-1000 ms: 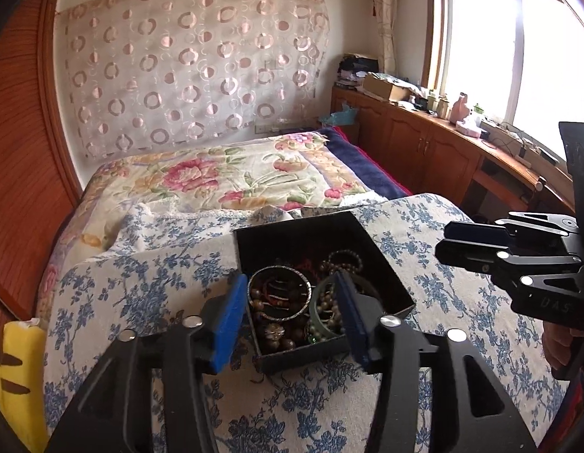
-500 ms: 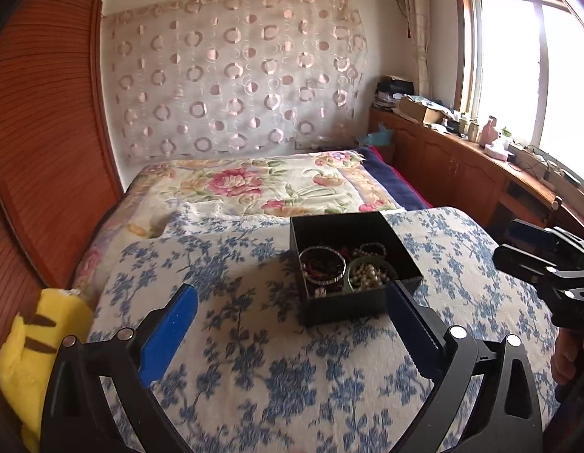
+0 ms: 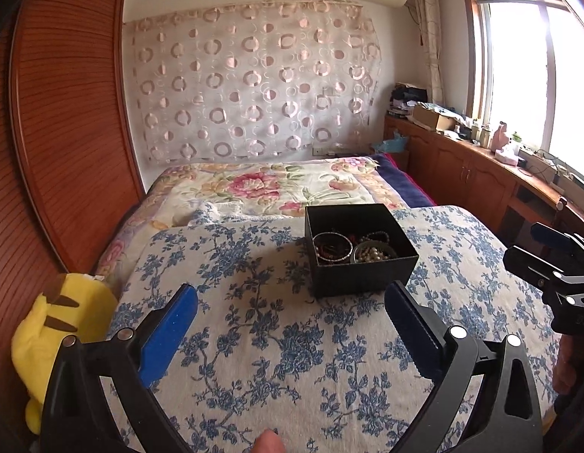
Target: Organize jewelry
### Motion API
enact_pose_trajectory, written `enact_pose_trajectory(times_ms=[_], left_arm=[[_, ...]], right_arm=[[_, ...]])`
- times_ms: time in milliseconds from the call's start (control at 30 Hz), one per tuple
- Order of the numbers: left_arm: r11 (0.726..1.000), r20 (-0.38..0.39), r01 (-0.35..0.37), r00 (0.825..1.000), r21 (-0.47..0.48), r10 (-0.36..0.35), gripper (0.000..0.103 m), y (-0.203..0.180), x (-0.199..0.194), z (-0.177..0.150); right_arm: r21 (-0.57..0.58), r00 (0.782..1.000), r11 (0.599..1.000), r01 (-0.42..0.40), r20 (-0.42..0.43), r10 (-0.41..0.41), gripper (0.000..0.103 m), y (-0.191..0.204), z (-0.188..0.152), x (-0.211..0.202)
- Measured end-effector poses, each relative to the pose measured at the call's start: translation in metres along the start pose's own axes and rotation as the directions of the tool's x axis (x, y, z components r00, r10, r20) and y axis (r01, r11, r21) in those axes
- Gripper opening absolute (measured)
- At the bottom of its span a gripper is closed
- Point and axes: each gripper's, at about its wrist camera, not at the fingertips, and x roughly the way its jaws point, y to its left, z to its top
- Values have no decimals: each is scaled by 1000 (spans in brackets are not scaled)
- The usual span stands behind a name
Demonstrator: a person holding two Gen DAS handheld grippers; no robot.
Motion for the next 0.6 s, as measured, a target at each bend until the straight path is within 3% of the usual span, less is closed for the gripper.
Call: enact_pose_trajectory(times_ms=[600], left_arm=[[1000, 3, 19, 1000, -6, -19, 96, -2, -3, -3]], right_arm=[[35, 999, 999, 31, 7, -31, 101, -6, -4, -2]])
